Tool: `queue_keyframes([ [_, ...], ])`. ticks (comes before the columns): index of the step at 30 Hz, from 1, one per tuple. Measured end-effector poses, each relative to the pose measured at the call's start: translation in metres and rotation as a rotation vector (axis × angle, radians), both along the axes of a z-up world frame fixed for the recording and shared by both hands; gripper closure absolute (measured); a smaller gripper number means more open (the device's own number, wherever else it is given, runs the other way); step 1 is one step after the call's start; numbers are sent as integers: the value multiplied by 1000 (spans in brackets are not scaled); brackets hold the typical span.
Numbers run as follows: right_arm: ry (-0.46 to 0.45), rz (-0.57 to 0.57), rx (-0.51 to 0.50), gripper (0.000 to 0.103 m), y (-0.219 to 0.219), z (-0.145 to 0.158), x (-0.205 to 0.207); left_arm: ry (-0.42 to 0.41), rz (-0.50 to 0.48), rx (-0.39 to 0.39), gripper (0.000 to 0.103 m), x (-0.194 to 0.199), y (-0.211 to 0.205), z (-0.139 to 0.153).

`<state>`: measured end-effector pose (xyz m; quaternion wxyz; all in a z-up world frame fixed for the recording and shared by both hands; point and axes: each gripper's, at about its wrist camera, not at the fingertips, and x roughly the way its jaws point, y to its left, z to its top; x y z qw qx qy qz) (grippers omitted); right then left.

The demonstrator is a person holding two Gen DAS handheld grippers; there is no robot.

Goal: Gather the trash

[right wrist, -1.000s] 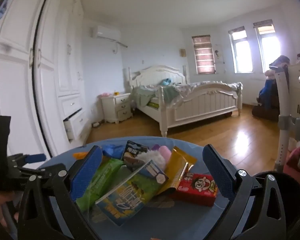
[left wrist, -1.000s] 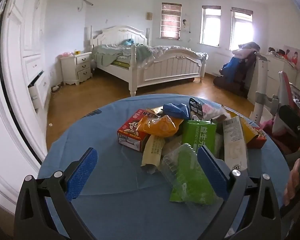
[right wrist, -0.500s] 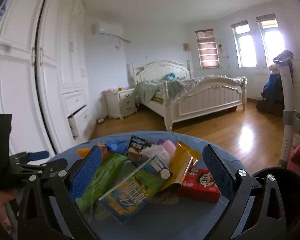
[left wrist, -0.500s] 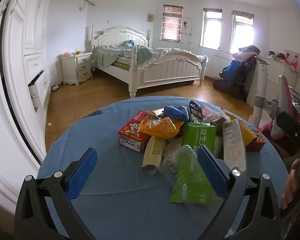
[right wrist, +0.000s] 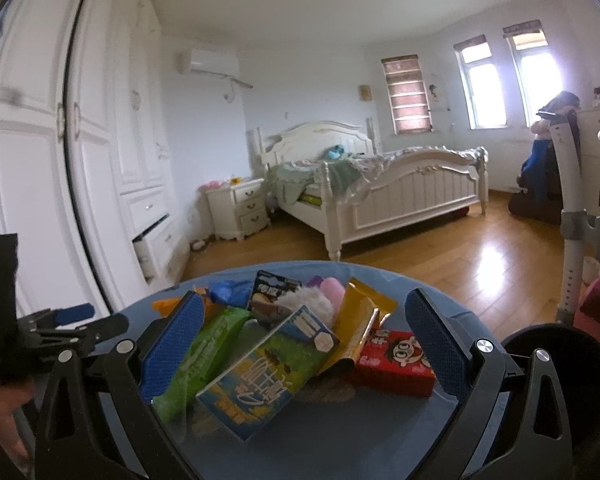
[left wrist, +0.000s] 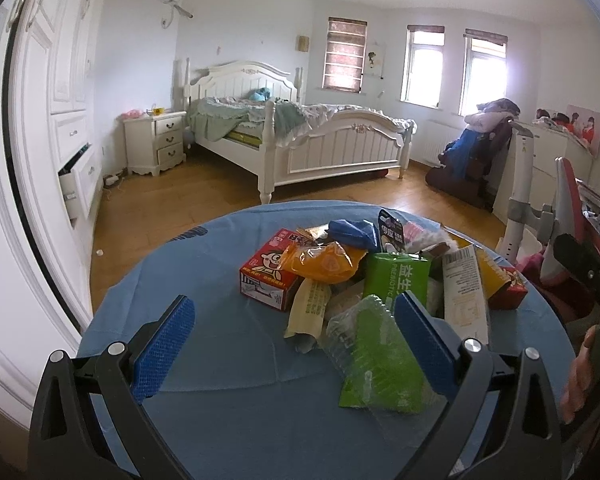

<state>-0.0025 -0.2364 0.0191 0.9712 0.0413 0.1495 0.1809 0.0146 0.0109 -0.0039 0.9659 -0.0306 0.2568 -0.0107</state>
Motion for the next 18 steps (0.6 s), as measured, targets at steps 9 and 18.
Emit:
queue_keyframes([
  [9,2,-1,-3,4,-1,-2,1,2,7,-29,4,-3,4,-3],
  [18,3,-1,-2,4,-1,-2,1,6,7,-33,4,-2,4,-5],
])
